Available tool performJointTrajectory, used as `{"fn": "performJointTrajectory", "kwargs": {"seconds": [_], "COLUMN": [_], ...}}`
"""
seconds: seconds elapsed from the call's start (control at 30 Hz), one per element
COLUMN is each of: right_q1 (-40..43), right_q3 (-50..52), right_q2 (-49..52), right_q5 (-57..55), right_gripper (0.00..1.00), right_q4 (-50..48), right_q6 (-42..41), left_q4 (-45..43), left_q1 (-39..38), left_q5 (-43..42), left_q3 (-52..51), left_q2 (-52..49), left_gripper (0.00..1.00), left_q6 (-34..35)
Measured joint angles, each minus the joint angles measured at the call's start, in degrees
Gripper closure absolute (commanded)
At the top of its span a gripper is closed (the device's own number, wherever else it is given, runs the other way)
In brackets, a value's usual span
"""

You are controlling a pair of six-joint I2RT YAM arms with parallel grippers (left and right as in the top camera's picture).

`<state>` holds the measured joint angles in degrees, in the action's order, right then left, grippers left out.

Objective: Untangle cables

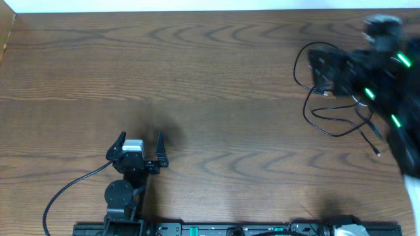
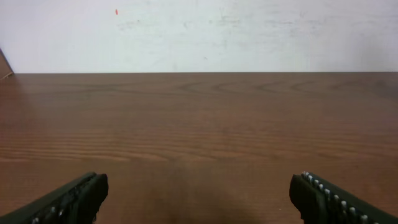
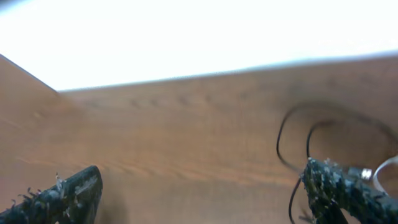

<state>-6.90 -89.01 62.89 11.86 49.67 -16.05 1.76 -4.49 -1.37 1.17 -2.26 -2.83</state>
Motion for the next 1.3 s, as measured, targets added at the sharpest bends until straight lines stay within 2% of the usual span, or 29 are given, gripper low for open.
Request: {"fn": "performJointTrajectory", "kwargs": {"seconds": [0.17,0.33,0.47,0.6,0.77,0.87,1.03,1.3], "right_q1": [0.0,0.0,0.0,0.0,0.0,0.0,0.24,3.48], "right_q3": [-0.26,-0.5,0.11,1.68,5.51,11.04,25.22,41.59], "right_q2": [-10.21,-15.21,-15.58,-16.5,-18.88,-21.81,-30.51,-43.5], "right_q5": [-0.02,-0.09,-0.04,-0.11,-0.11,-0.07,-0.04,-0.13], "right_gripper": [0.01,0.01,0.01,0.01,0.01,0.01,0.01,0.01], "right_q4": [1.79,19.5,38.14,41.16,37.73,29.18,8.59,-3.87], "right_q6": [0.0,0.11,0.2,0.17,0.2,0.15,0.15,0.2], "left_q4": [0.0,0.09,0.13,0.15,0.15,0.15,0.2,0.22], "left_q1": [0.0,0.0,0.0,0.0,0.0,0.0,0.0,0.0], "left_q5": [0.0,0.0,0.0,0.0,0.0,0.0,0.02,0.0], "left_q3": [0.0,0.04,0.07,0.07,0.07,0.07,0.11,0.13], "left_q2": [0.0,0.0,0.0,0.0,0.0,0.0,0.0,-0.04], "left_gripper": [0.02,0.02,0.02,0.02,0.02,0.02,0.02,0.02], "left_q6": [0.02,0.0,0.0,0.0,0.02,0.02,0.0,0.0]}}
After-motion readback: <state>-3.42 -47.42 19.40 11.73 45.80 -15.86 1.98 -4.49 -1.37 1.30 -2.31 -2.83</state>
